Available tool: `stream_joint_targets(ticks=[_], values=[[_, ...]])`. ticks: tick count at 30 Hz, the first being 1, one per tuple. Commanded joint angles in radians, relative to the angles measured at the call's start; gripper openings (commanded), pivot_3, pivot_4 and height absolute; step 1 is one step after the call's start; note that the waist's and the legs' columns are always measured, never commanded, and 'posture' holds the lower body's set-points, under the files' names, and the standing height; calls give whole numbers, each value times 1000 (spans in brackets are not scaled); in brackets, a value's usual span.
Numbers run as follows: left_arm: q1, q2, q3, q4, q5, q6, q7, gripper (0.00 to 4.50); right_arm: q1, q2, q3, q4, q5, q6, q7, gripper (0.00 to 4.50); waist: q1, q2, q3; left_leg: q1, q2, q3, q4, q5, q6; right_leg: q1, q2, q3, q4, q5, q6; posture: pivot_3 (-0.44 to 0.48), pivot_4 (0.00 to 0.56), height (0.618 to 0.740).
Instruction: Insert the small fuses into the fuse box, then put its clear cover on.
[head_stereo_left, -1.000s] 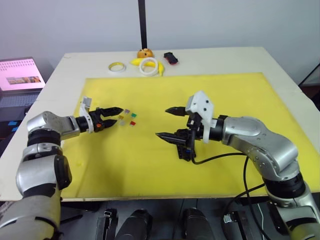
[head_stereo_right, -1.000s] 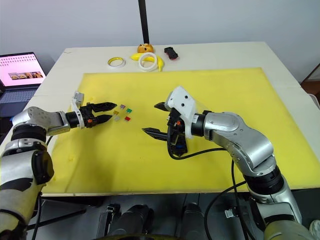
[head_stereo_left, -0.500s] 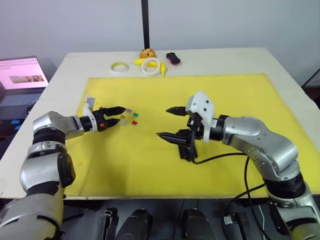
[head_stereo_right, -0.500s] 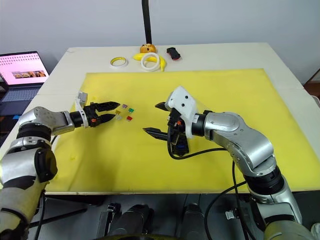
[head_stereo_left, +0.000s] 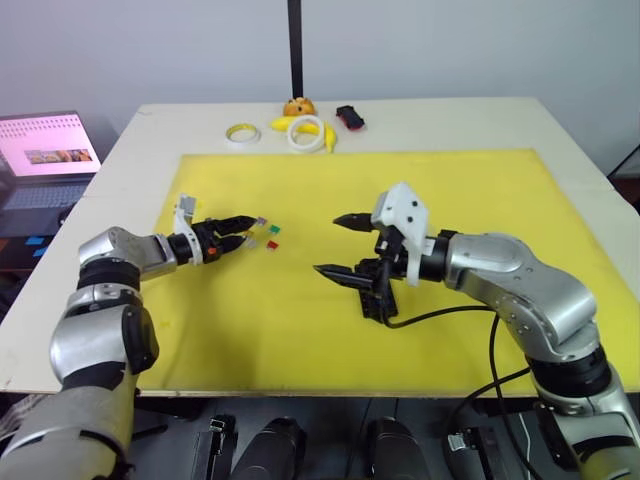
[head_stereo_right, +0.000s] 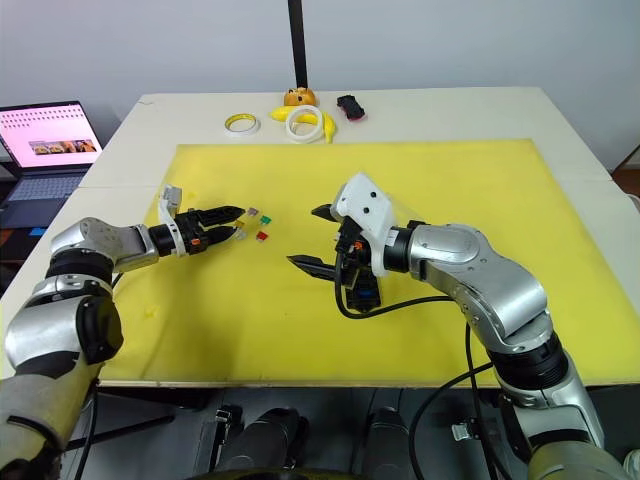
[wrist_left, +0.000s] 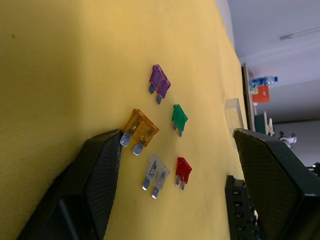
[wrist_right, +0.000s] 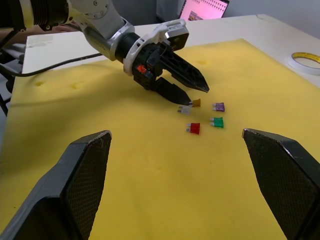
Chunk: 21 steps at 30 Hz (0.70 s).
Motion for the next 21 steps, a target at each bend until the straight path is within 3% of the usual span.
stream_joint_targets(ticks=[1,3,6,21], values=[[-2,-42,6,25,0,-10,22,3713,-5,-10,-22,-27,-4,-5,-1,4500,0,0,0,0,0,0,0,0,0,0,0,0,0,0,0,0,150,740],[-1,-42,13,27,2,-19,35,3713,-6,-9,-23,-26,-6,-5,-1,4500,0,0,0,0,0,0,0,0,0,0,0,0,0,0,0,0,150,740],[0,-40,12,31,13,-29,45,2401,-6,-9,-24,-23,-7,-7,1,4500,-1,0,0,0,0,0,1,0,0,0,0,0,0,0,0,0,150,740],[1,-22,67,49,-3,-24,96,2401,-8,-11,-24,-13,-24,-15,13,4500,-2,0,0,0,0,0,1,0,0,0,0,0,0,0,0,0,150,740]])
